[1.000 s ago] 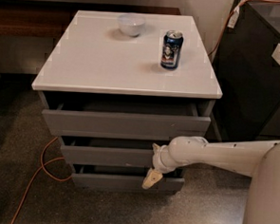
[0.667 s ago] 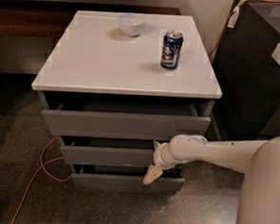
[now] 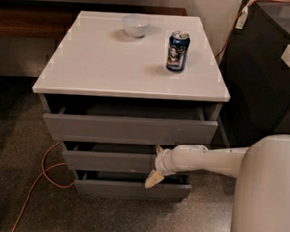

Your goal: Open middle drawer

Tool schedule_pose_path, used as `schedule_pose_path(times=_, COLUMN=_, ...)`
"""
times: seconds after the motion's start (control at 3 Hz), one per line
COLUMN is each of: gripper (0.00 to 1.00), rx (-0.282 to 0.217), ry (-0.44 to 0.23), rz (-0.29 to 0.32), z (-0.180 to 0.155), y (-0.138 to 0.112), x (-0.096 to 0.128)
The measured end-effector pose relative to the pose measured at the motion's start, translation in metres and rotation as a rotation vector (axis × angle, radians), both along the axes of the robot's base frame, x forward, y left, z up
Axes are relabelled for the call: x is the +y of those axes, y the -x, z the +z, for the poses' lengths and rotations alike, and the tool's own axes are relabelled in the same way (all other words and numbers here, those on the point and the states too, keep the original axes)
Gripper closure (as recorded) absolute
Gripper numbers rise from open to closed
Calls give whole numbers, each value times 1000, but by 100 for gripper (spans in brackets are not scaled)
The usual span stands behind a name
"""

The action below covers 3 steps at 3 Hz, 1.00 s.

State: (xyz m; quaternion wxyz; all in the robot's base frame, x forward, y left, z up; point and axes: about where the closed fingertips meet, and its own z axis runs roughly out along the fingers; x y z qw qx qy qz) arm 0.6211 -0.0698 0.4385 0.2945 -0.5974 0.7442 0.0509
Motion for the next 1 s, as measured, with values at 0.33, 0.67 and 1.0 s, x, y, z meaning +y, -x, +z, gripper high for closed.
schedule_pose_path(times=0.33, gripper=0, rx=-32, ry=-6, rz=-19, z=-4, y=-11, x=-1)
schedule_pose_path(times=0.67, gripper=3, rx=-37, ry=-21, rz=-48, z=-10, y=-23, x=-5)
schedule_pose_path(times=1.0, gripper=26, rx=-29, ry=-31, rz=-64, z=-16, y=-28, x=-7)
